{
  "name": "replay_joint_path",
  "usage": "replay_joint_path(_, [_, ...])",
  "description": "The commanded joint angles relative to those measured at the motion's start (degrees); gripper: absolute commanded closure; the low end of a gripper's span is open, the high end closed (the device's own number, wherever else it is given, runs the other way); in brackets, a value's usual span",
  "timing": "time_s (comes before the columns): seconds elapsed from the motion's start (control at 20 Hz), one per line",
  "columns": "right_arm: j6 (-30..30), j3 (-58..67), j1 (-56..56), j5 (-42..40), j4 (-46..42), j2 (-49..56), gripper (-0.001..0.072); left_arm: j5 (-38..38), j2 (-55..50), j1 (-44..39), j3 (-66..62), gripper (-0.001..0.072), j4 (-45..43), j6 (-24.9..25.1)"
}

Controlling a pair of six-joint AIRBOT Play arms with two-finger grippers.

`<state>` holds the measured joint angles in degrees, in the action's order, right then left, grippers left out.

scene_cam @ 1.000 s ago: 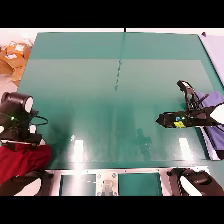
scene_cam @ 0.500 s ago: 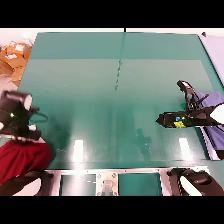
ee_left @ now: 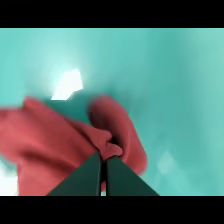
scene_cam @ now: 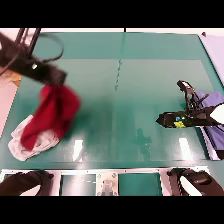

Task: Fold the shirts.

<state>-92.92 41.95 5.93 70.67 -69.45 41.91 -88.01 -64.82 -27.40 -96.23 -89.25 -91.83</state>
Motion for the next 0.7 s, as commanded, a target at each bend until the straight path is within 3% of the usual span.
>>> replay_joint_path(0.0, [0.0,-0.02,0.04,0.0,0.02,-0.04,0.0696,12.98,-1.16,-7.76,-5.66,0.069,13.29,3.87])
replay_joint_path(0.2, [0.0,-0.02,0.04,0.0,0.0,-0.04,0.0696,9.44,-8.96,-9.77,-5.49,0.069,13.9,5.66])
replay_joint_path(0.4, [0.0,-0.02,0.04,0.0,0.02,-0.04,0.0696,12.39,-19.56,-9.75,-4.17,0.0686,15.37,9.01])
replay_joint_path(0.45, [0.0,-0.02,0.04,0.0,0.02,-0.04,0.0696,13.11,-22.49,-9.75,-4.2,0.0477,15.41,8.98])
replay_joint_path(0.5, [0.0,-0.02,0.04,0.0,0.0,-0.04,0.0696,13.68,-25.09,-9.66,-4.2,0.0056,15.39,8.92])
replay_joint_path(0.55, [0.0,-0.02,0.04,0.0,0.02,-0.04,0.0696,13.44,-26.77,-9.33,-4.2,0.0004,15.28,8.9])
replay_joint_path(0.65, [0.0,-0.02,0.04,0.0,0.02,-0.04,0.0696,11.43,-27.8,-7.54,-4.63,0.0005,13.57,9.38])
